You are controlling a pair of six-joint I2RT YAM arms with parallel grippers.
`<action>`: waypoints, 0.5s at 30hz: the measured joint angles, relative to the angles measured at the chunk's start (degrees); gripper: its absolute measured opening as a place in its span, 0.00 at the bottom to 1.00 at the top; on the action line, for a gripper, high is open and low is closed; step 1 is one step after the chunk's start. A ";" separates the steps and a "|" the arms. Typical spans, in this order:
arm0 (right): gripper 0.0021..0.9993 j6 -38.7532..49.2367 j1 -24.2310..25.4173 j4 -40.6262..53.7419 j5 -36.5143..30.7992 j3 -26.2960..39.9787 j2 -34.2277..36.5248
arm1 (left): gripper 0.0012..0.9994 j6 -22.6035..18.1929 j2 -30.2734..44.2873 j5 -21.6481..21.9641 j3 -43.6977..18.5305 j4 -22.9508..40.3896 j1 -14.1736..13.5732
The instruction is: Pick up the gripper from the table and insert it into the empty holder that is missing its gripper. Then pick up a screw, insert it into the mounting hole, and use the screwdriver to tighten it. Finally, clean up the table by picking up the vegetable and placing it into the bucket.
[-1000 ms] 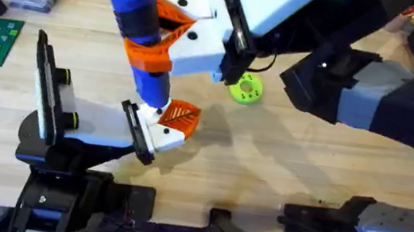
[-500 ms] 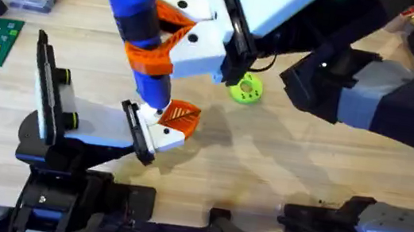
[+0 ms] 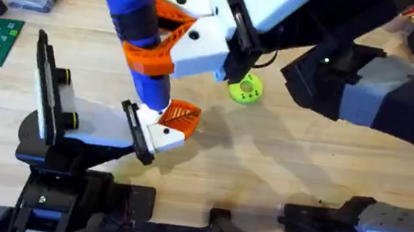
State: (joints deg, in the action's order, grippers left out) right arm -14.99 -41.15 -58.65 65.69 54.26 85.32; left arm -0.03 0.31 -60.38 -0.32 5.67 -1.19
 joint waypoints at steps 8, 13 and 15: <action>0.02 0.00 0.00 0.14 0.69 0.00 0.00 | 0.01 -0.02 -0.01 0.00 0.00 0.00 0.00; 0.02 0.00 0.00 0.42 0.92 0.00 0.00 | 0.01 0.00 -0.01 0.00 0.00 0.00 0.00; 0.02 0.00 0.00 0.42 1.11 0.00 0.00 | 0.01 -0.02 -0.01 0.00 0.00 0.00 0.00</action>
State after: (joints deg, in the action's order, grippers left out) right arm -14.98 -41.15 -58.24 66.80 54.26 85.32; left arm -0.05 0.30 -60.38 -0.32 5.67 -1.19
